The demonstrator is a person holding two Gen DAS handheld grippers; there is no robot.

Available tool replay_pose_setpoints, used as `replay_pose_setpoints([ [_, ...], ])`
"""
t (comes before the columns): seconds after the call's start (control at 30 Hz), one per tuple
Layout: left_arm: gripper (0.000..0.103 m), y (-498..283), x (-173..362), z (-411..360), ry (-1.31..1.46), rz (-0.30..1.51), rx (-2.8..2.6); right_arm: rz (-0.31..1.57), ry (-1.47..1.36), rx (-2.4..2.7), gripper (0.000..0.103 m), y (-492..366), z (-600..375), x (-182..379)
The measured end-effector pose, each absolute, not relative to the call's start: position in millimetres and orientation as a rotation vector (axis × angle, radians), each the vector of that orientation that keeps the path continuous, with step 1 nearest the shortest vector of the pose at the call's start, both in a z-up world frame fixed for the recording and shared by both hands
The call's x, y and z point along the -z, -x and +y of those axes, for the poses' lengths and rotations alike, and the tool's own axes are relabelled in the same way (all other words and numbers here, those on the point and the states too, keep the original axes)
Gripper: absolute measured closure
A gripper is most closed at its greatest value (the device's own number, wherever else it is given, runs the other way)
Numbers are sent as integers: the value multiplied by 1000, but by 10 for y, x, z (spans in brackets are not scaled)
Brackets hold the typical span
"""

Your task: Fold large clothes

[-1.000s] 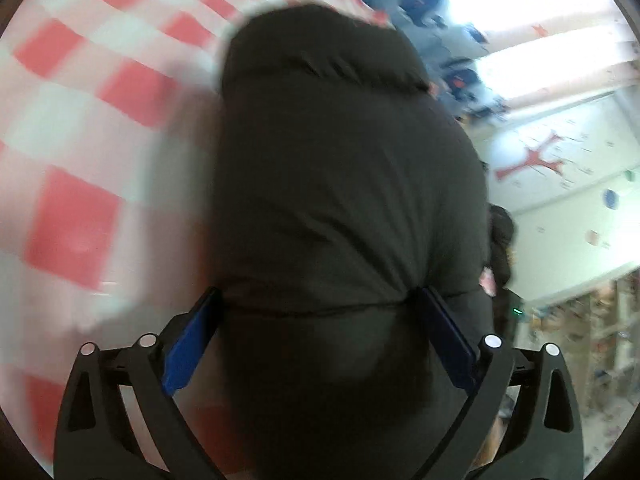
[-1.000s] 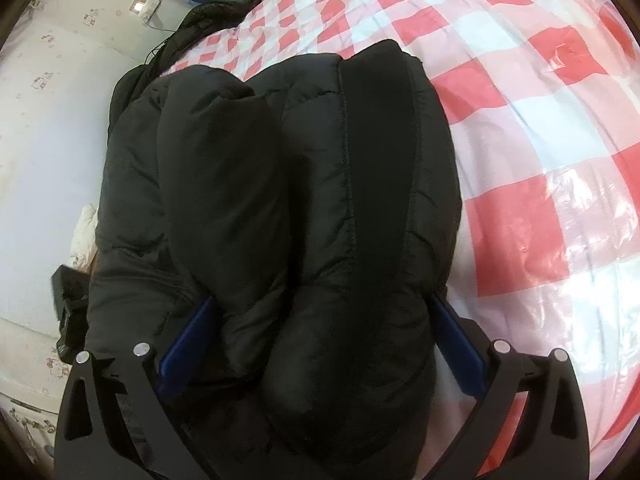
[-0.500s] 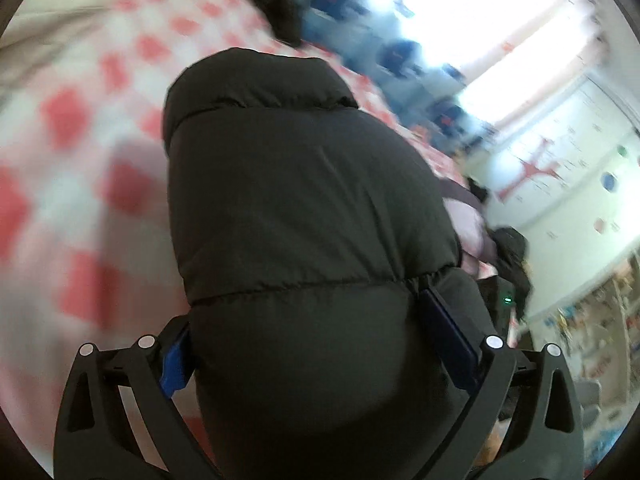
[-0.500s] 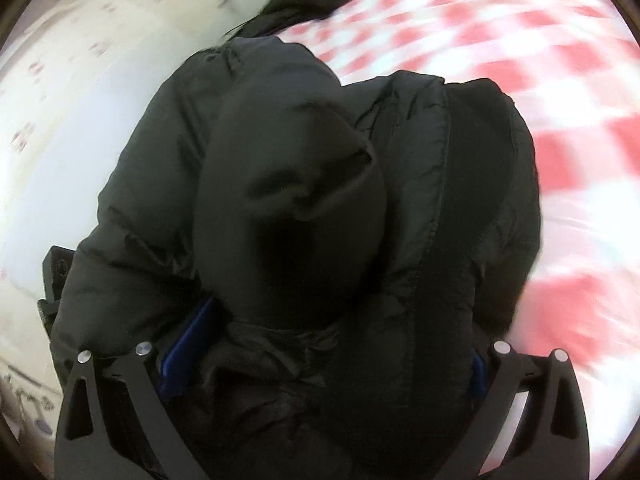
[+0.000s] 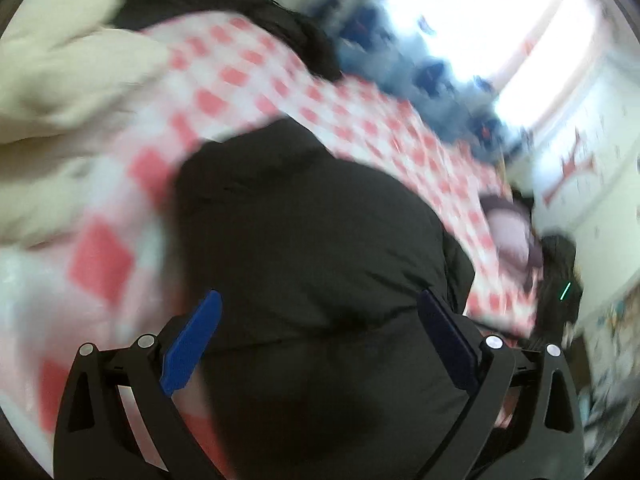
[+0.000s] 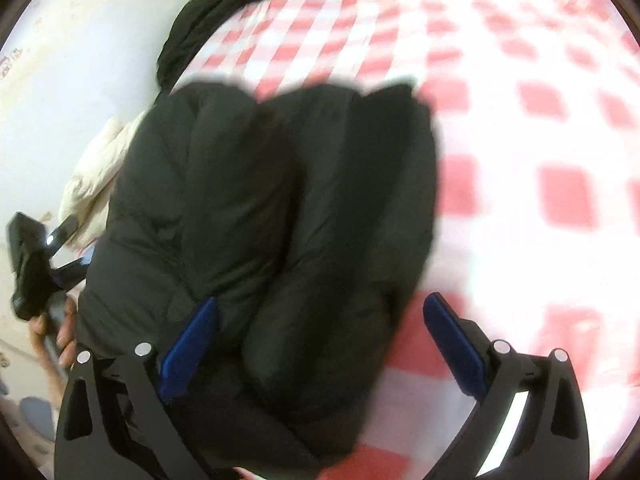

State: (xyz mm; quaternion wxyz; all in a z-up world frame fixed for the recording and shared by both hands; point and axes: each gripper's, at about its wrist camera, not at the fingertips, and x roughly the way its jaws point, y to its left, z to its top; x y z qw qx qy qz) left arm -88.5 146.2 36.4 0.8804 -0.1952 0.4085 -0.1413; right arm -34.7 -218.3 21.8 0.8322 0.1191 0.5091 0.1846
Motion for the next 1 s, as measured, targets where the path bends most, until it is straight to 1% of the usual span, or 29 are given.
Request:
replay_pose_setpoints([
  [0.1,9,782,-221,1181,317,904,267,978,-237,-392,5,94,-2042,-493],
  [0.13,9,801,-211,1130,301,906,262,962,-178,-387,5,-31,-1911,-528],
  [0.17,9,833,-212,1120,293,904,262,964,-119,-369,5,-121,-1816,-511],
  [0.2,9,868,-239,1154,305,899,277,1012,-16,-324,5,-313,-1671,-349],
  [0.23,9,899,-251,1196,325,895,286,1057,-14,-324,5,-422,-1665,-213],
  [0.3,9,967,-277,1461,406,883,265,1169,-170,-348,5,-587,-1874,69],
  [0.4,9,887,-177,1810,524,893,200,1086,-357,-368,5,-406,-2294,-72],
  [0.47,9,810,-27,2036,593,916,139,1094,-518,-398,5,-179,-2513,-20],
  [0.57,9,807,184,2054,639,953,172,1151,-606,-456,5,84,-2588,142],
  [0.63,9,836,271,2000,678,964,210,1211,-751,-552,5,268,-2517,335],
  [0.7,9,857,275,1978,695,962,215,1205,-868,-642,5,467,-2403,356],
  [0.8,9,886,163,1871,655,955,219,1136,-853,-739,5,639,-2216,103],
  [0.87,9,884,120,1847,639,951,218,1164,-802,-749,5,644,-2092,53],
  [0.93,9,914,31,1811,637,937,228,1190,-704,-674,5,589,-2090,122],
  [1.0,9,942,-38,1762,615,933,229,1205,-781,-688,5,550,-2163,293],
])
